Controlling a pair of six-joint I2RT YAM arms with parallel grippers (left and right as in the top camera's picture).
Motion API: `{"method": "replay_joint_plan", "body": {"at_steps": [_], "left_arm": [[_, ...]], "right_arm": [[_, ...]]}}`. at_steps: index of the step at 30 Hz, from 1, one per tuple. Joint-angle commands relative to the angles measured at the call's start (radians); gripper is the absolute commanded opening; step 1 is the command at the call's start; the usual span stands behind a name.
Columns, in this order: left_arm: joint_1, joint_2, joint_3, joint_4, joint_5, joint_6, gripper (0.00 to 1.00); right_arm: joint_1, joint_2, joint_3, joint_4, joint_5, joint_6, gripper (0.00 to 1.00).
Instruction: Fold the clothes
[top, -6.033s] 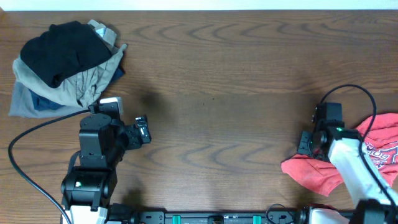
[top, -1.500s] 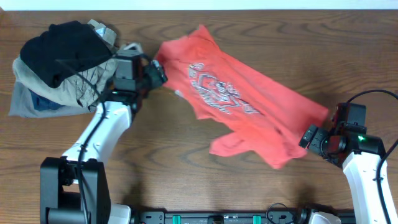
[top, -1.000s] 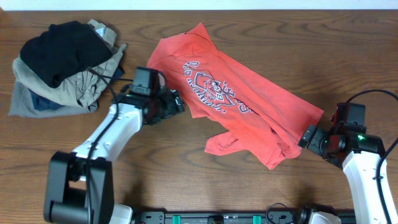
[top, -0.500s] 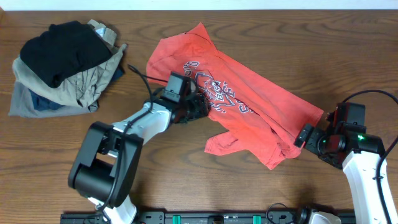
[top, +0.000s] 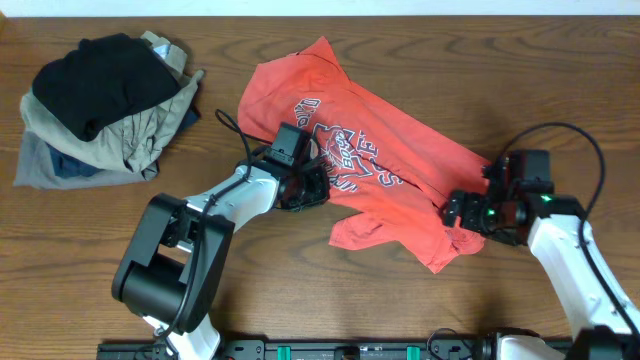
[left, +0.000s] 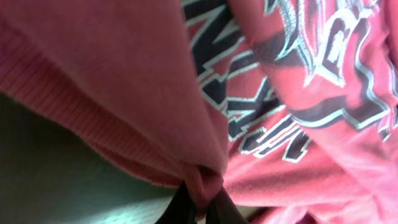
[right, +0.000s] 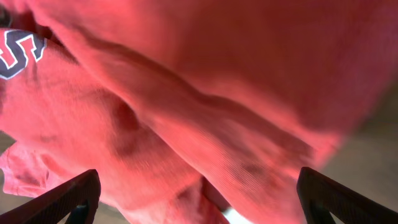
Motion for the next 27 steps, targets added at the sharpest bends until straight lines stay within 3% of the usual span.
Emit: {"method": "replay_joint_plan", "body": {"at_steps": [1, 3, 6, 7, 10, 11, 19, 27], "left_arm": [[0.04, 0.011, -0.017, -0.088, -0.02, 0.089, 0.06], [0.065, 0.011, -0.017, -0.117, -0.02, 0.094, 0.06], [0.092, 0.011, -0.017, -0.13, -0.02, 0.094, 0.06], [0.098, 0.011, -0.017, -0.131, -0.02, 0.094, 0.06], [0.103, 0.011, -0.017, -0.136, -0.02, 0.094, 0.06], [0.103, 0.01, -0.017, -0.141, -0.02, 0.095, 0.06], [0.151, -0.002, -0.017, -0.291, -0.021, 0.229, 0.06], [0.331, -0.073, -0.016, -0.337, -0.053, 0.251, 0.06]], "right_arm": [[0.055, 0.062, 0.005, 0.042, -0.051, -0.033, 0.98], [0.081, 0.103, 0.005, 0.074, -0.051, -0.032, 0.95], [0.112, 0.165, 0.005, 0.103, -0.051, -0.032, 0.8], [0.119, 0.185, 0.005, 0.109, -0.045, -0.032, 0.67], [0.126, 0.23, 0.005, 0.124, 0.015, -0.019, 0.08], [0.124, 0.238, 0.005, 0.131, 0.042, -0.002, 0.01], [0.072, 0.222, 0.089, 0.163, 0.211, 0.01, 0.01], [-0.024, 0.221, 0.409, 0.248, 0.3, -0.046, 0.01]]}}
